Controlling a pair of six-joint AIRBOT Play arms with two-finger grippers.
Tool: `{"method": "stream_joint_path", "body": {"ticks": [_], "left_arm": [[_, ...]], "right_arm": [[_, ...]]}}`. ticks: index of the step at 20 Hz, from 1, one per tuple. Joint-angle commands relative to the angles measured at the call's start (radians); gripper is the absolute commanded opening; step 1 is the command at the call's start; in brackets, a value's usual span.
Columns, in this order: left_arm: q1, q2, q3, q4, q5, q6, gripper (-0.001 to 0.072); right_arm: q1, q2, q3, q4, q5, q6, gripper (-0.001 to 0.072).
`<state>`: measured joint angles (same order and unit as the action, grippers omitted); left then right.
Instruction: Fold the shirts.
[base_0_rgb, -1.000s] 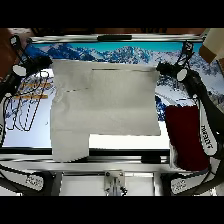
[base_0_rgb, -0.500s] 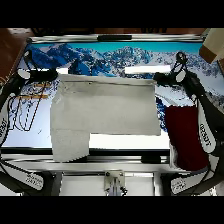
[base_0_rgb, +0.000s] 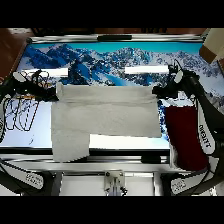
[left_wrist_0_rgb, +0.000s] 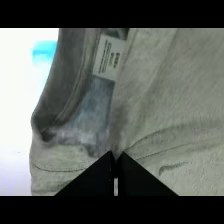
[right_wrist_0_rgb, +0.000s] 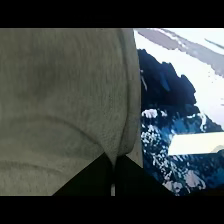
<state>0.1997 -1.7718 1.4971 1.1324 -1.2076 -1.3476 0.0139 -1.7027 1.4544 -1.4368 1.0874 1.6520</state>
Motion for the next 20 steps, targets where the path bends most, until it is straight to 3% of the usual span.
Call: {"method": "stream_joint_path", "body": {"ticks": [1,8,14,15,16,17,20], "left_arm": [[0.001,-0.003,-0.017,0.013,-0.061,-0.001,0.0038],[0.035,0.006,-0.001,0.013,-0.072,0.0,0.0037],[0.042,0.006,0.003,0.012,-0.072,-0.032,0.0042],[0.042,0.006,0.003,0.002,-0.085,-0.031,0.0151],[0.043,0.007,0.005,-0.005,-0.105,-0.042,0.037],[0.046,0.01,0.014,-0.006,-0.147,-0.074,0.0527],[0.065,0.06,0.05,-0.006,-0.242,-0.079,0.0533]], "right_arm": [[0.029,-0.025,0.0,-0.006,0.047,0.014,0.0073],[0.015,0.017,0.0,-0.134,0.092,0.023,0.0073],[0.037,-0.025,0.0,-0.065,0.148,0.029,0.0098],[0.037,-0.024,0.0,-0.064,0.148,0.03,0.0256],[0.037,-0.013,0.0,-0.063,0.165,0.031,0.0515],[0.037,0.01,0.0,-0.076,0.203,0.03,0.0525],[0.031,0.137,0.0,-0.227,0.276,0.03,0.0525]]}}
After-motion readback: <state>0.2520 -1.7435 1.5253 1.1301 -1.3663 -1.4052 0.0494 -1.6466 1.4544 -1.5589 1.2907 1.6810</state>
